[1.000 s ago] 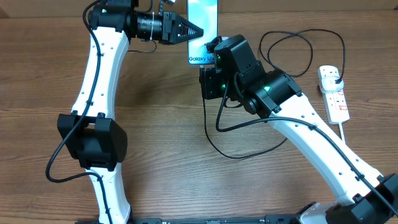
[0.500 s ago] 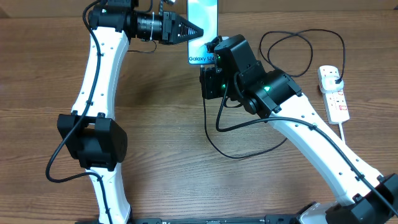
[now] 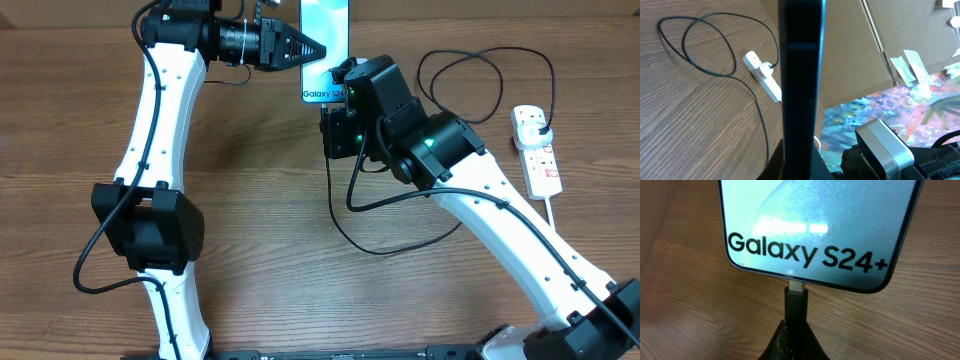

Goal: Plug charger to phone and switch on socket

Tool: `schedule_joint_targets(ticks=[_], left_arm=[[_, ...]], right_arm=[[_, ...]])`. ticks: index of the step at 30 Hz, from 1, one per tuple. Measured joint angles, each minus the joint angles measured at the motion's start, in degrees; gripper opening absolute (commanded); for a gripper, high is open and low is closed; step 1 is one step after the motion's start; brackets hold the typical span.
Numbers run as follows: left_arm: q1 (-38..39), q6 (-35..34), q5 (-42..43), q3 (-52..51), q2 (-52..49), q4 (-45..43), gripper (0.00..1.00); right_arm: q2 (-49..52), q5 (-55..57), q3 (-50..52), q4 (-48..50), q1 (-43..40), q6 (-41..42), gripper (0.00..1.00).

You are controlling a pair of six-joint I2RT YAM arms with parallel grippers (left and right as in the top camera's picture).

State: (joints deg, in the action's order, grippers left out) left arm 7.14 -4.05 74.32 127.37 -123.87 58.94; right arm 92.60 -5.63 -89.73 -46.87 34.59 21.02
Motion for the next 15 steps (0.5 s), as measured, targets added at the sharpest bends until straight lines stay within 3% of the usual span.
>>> schedule_joint_targets(ticks=[15], left_arm=[[0.0, 0.0, 0.0, 0.0, 0.0, 0.1, 0.04]], right_arm=[[0.0, 0.5, 0.0, 0.1, 0.1, 1.8, 0.04]])
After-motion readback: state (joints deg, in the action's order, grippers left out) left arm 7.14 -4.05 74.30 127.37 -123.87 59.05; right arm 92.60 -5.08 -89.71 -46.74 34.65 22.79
